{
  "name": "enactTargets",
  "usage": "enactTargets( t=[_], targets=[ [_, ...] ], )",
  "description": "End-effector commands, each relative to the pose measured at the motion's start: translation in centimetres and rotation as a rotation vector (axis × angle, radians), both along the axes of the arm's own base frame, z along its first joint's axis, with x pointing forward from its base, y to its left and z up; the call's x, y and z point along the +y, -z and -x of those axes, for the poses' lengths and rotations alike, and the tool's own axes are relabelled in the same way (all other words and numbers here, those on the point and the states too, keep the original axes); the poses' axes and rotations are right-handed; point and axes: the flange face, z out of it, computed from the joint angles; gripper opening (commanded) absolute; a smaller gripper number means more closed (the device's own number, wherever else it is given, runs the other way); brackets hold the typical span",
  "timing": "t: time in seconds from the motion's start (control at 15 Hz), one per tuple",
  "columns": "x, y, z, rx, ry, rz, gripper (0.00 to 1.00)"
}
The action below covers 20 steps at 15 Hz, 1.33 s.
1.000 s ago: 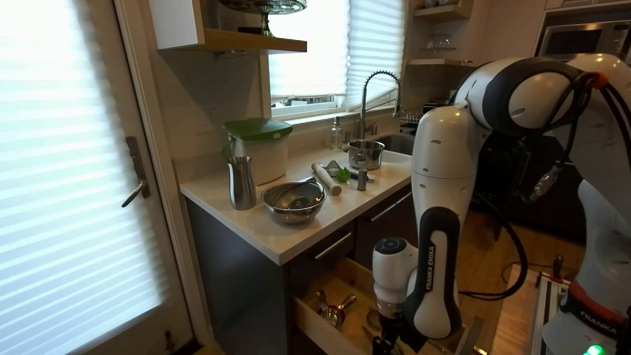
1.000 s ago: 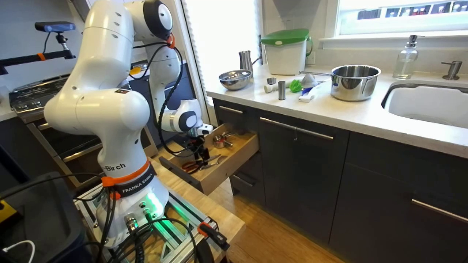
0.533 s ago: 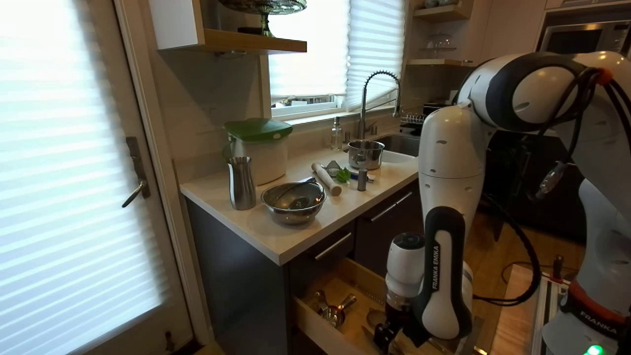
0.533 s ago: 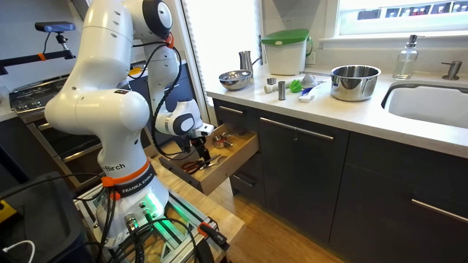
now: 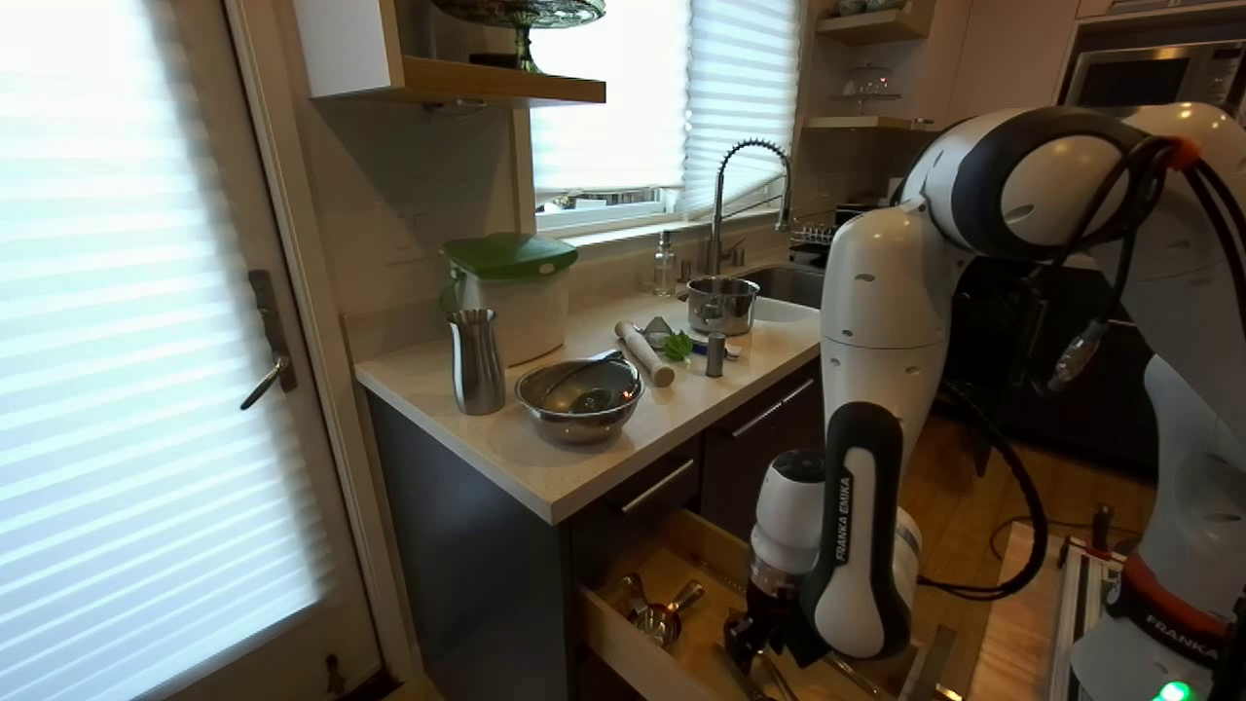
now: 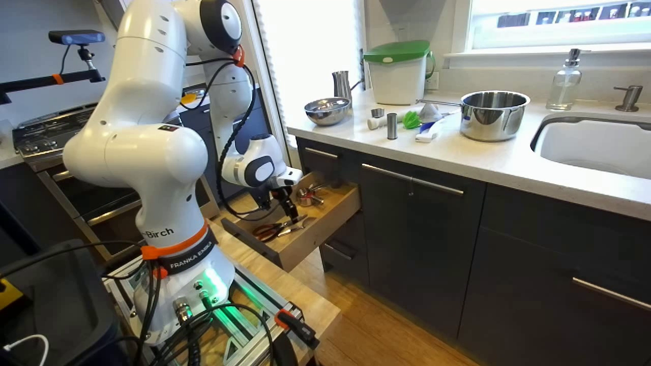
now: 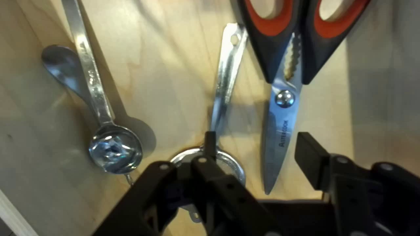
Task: Take the pair of scissors out of the drawer and put it in the pot
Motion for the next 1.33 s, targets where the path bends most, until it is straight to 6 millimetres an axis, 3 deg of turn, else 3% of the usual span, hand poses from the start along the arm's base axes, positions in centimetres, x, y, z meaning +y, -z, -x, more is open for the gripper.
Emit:
enactTargets(
  t=[0.0, 0.33, 0.53, 0.87, 1.27],
  targets=[
    [1.1, 1.0, -0.2, 0.007, -0.006, -0.028, 0.63],
    [2.5, 1.9, 0.7, 0.053, 0.002, -0.089, 0.69],
    [2.0, 2.4, 1.0, 0.062, 0.023, -0.094, 0.67],
    [0.9, 2.9, -0.1, 0.061, 0.027, -0.078, 0.60],
    [1.2, 3.3, -1.1, 0.062, 0.006, -0.081, 0.64]
  ],
)
